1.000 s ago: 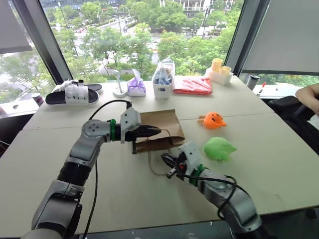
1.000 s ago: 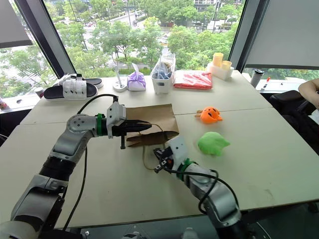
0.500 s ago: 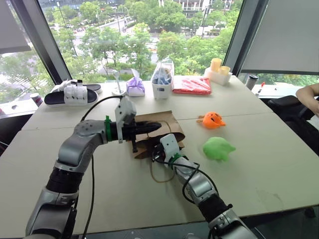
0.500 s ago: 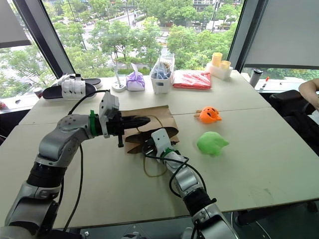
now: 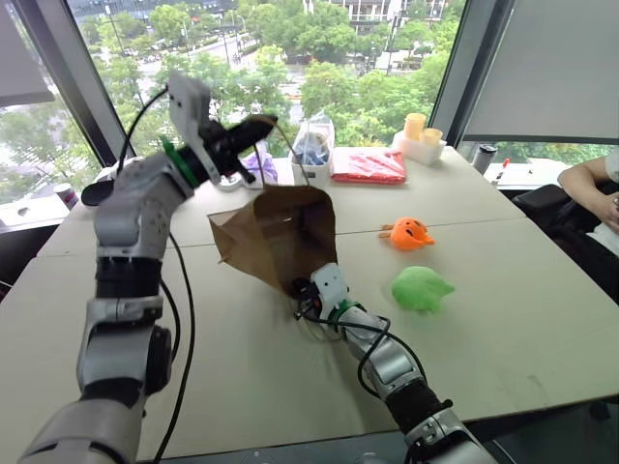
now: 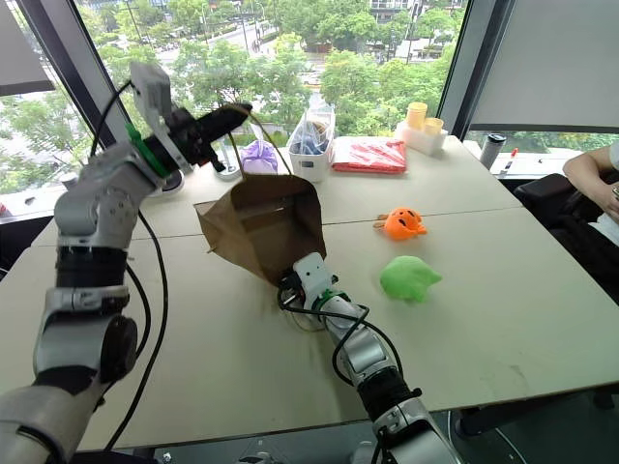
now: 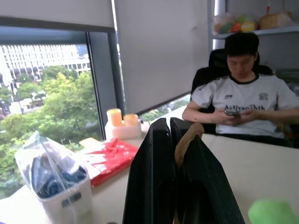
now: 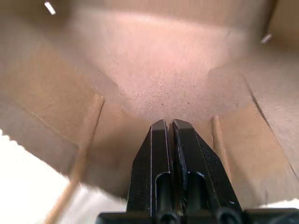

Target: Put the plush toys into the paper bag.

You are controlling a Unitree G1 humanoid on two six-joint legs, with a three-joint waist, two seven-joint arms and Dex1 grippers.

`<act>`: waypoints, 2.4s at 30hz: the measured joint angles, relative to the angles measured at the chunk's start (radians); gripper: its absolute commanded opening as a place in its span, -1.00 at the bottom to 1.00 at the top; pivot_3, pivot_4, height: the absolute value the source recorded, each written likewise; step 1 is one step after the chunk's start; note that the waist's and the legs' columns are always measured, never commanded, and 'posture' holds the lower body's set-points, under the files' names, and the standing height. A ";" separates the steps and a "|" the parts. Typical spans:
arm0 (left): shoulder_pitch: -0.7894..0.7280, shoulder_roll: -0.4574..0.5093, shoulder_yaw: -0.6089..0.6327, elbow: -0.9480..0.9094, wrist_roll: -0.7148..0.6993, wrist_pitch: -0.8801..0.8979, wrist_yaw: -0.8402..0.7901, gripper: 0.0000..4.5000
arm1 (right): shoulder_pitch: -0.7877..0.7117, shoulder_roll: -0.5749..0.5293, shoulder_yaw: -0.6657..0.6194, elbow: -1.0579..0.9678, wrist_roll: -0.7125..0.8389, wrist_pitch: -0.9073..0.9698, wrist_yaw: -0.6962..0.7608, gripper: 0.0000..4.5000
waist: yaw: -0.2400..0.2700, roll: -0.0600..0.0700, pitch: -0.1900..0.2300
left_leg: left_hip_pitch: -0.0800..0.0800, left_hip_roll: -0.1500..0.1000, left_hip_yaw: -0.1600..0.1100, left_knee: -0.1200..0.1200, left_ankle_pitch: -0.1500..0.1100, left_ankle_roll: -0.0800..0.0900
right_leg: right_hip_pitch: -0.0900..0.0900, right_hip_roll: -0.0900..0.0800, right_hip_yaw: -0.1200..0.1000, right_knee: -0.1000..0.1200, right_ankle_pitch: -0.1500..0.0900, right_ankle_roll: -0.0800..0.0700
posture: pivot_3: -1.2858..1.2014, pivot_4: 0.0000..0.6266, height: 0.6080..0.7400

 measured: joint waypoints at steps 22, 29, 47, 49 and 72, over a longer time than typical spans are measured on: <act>0.256 -0.096 -0.057 -0.269 -0.044 0.111 0.098 -1.00 | 0.286 -0.434 -0.403 -0.964 0.209 0.775 0.117 0.99 | 0.025 0.000 0.001 | -0.004 0.000 0.002 0.002 -0.003 0.005 | -0.002 0.000 0.000 -0.002 0.000 0.000 | 0.03 -0.52 1.00; 0.274 -0.108 -0.057 -0.280 -0.044 0.101 0.118 -1.00 | 0.349 -0.492 -0.335 -0.719 0.151 0.624 0.137 0.99 | 0.030 -0.001 0.001 | -0.004 0.000 0.003 0.002 -0.003 0.005 | 0.000 -0.001 0.000 -0.004 0.000 0.000 | 0.03 -0.52 1.00; 0.277 -0.143 -0.056 -0.277 -0.039 0.023 0.168 -1.00 | 0.170 -0.545 -0.265 -0.426 0.088 0.329 0.187 -0.99 | 0.025 -0.001 0.001 | -0.001 0.000 0.003 0.002 -0.002 0.004 | 0.002 0.000 0.000 -0.004 0.000 0.000 | 0.03 -0.52 1.00; 0.277 -0.154 -0.058 -0.269 -0.039 0.014 0.166 -1.00 | 0.137 -0.538 -0.251 -0.537 0.144 0.390 0.239 -0.99 | 0.022 -0.001 0.001 | -0.001 0.000 0.003 0.002 -0.002 0.004 | 0.001 0.000 0.000 -0.004 0.000 0.000 | 0.03 -0.52 1.00; 0.304 -0.245 -0.085 -0.416 -0.154 0.137 0.253 -1.00 | -0.158 -0.137 0.008 -0.160 0.113 0.217 0.271 -0.61 | 0.023 -0.001 0.001 | -0.003 0.000 0.002 0.001 0.000 0.001 | -0.001 0.000 0.000 -0.003 0.000 0.000 | 0.03 -0.52 1.00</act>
